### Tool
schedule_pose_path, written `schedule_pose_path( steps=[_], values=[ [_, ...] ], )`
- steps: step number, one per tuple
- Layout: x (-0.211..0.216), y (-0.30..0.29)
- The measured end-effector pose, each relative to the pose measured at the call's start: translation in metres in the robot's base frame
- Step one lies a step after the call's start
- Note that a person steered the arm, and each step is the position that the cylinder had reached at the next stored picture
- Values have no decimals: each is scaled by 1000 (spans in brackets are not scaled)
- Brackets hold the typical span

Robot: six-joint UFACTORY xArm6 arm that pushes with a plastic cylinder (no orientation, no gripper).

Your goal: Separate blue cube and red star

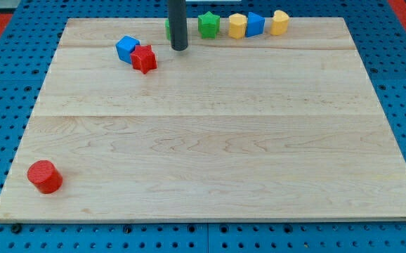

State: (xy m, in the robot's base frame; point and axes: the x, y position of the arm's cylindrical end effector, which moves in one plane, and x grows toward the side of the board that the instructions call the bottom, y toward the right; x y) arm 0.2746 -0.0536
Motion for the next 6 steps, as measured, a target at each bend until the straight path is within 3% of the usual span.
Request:
schedule_pose_path(
  steps=[2,3,4,5,6],
  values=[
    [-52,-3],
    [2,31],
    [17,-13],
    [-13,-69],
    [-40,-80]
  ],
)
